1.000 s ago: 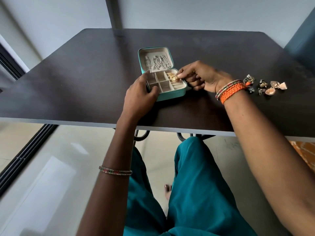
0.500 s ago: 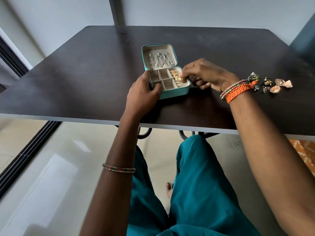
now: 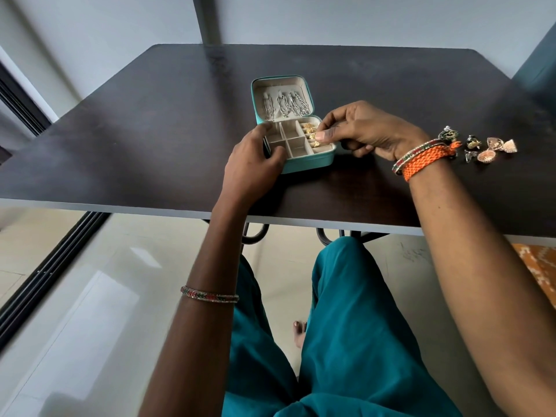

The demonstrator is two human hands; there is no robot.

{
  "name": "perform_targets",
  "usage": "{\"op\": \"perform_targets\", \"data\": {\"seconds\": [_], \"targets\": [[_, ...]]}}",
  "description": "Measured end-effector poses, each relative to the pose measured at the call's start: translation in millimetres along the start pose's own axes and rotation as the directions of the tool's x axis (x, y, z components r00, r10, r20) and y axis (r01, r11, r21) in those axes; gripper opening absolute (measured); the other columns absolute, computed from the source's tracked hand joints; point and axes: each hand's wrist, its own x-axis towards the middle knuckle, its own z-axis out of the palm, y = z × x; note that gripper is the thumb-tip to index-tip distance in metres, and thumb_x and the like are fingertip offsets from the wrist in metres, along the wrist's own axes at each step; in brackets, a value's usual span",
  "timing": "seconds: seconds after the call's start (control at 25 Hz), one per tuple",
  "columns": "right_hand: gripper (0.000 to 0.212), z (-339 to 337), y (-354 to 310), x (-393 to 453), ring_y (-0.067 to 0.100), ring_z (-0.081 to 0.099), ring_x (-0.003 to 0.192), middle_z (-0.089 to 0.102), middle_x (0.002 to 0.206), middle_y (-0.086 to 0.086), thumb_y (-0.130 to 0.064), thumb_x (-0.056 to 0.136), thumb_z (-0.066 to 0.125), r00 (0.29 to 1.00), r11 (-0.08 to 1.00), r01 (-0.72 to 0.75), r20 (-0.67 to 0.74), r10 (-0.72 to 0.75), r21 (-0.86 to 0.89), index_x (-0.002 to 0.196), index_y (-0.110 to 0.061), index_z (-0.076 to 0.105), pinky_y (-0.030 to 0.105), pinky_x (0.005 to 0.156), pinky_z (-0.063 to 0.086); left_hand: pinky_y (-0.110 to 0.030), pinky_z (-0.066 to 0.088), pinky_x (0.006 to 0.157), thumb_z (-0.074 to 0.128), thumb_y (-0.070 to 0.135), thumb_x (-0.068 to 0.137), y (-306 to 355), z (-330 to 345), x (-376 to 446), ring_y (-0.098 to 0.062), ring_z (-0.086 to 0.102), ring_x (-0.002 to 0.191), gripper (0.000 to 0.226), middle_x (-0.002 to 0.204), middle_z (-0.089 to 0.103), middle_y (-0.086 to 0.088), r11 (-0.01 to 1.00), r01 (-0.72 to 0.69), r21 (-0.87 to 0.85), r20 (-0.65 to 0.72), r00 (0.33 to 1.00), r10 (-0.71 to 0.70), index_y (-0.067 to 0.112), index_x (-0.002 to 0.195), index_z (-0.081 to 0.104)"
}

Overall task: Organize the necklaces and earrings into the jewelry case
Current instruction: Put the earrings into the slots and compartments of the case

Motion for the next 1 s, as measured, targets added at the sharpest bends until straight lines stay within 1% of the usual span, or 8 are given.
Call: {"op": "perform_targets", "data": {"seconds": [0.12,0.2,0.28,0.4,0.52,0.68,0.8,1.0], "targets": [[0.019,1.6,1.2,0.8,0.0,0.026,0.034,0.052,0.072,0.004,-0.009,0.084,0.069,1.0,1.0,0.011,-0.022,-0.011,-0.026,0.076,-0.017,0.053,0.014,0.03,0.02,-0.038,0.047,0.095,0.047,0.028,0.084,-0.6,-0.6,0.2,-0.025,0.056,0.113,0.055,0.132,0.057,-0.009,1.0,-0.004,0.001,-0.008,1.0,0.004,0.016,0.138,0.046],[0.022,1.4,1.5,0.5,0.0,0.027,0.035,0.055,0.073,0.004,-0.009,0.084,0.069,1.0,1.0,0.008,-0.011,-0.008,-0.029,0.075,-0.017,0.051,0.014,0.03,0.02,-0.039,0.047,0.095,0.049,0.024,0.087,-0.1,-0.4,0.3,-0.025,0.056,0.113,0.052,0.132,0.057,-0.009,1.0,-0.005,0.002,-0.009,1.0,0.005,0.016,0.138,0.046],[0.021,0.5,1.3,0.1,0.0,0.025,0.035,0.055,0.072,0.004,-0.008,0.085,0.067,1.0,1.0,0.003,0.004,-0.003,-0.005,0.074,-0.016,0.051,0.013,0.03,0.02,-0.04,0.048,0.094,0.049,0.023,0.088,0.2,-0.3,0.7,-0.025,0.056,0.112,0.05,0.132,0.057,-0.009,1.0,-0.001,0.001,-0.011,1.0,0.002,0.016,0.138,0.046],[0.02,-0.3,0.7,-0.6,0.001,0.022,0.037,0.05,0.066,0.001,-0.008,0.087,0.064,1.0,0.998,-0.011,0.02,0.01,0.054,0.073,-0.016,0.052,0.013,0.03,0.018,-0.043,0.05,0.091,0.047,0.027,0.085,0.7,-0.8,-0.1,-0.026,0.058,0.109,0.053,0.131,0.057,-0.009,1.0,-0.003,-0.003,0.0,1.0,0.003,0.016,0.137,0.046],[0.021,0.3,0.4,-1.5,0.001,0.023,0.037,0.05,0.06,-0.002,-0.002,0.085,0.063,1.0,0.998,-0.01,0.021,0.008,0.067,0.072,-0.015,0.052,0.013,0.03,0.018,-0.044,0.05,0.091,0.048,0.026,0.086,1.5,-0.4,-0.9,-0.027,0.058,0.109,0.052,0.131,0.058,-0.01,1.0,-0.005,-0.004,0.003,1.0,0.005,0.016,0.137,0.047],[0.021,1.4,0.0,-2.6,0.001,0.025,0.037,0.055,0.068,0.002,0.0,0.085,0.063,1.0,0.998,-0.021,0.011,0.02,0.066,0.073,-0.014,0.052,0.012,0.03,0.019,-0.043,0.05,0.09,0.045,0.031,0.081,1.8,-1.2,-1.7,-0.027,0.058,0.108,0.057,0.129,0.059,-0.009,1.0,-0.001,-0.003,-0.004,1.0,0.001,0.017,0.136,0.048],[0.021,1.2,0.5,-2.4,0.001,0.025,0.038,0.056,0.072,0.002,-0.002,0.086,0.063,0.999,0.997,-0.04,0.014,0.039,0.07,0.074,-0.014,0.052,0.012,0.03,0.019,-0.039,0.049,0.088,0.05,0.023,0.088,1.1,-0.7,-1.2,-0.028,0.058,0.105,0.049,0.126,0.06,-0.01,1.0,-0.005,-0.003,-0.018,1.0,0.005,0.017,0.136,0.047],[0.019,1.2,-0.3,-4.5,0.001,0.028,0.038,0.051,0.066,0.001,-0.003,0.085,0.064,1.0,1.0,-0.008,-0.001,0.008,0.023,0.075,-0.015,0.053,0.012,0.031,0.022,-0.025,0.04,0.083,0.051,0.019,0.09,0.3,1.0,-1.6,-0.024,0.056,0.11,0.047,0.13,0.058,-0.01,1.0,-0.03,-0.004,-0.056,0.998,0.03,0.015,0.137,0.047]]}}
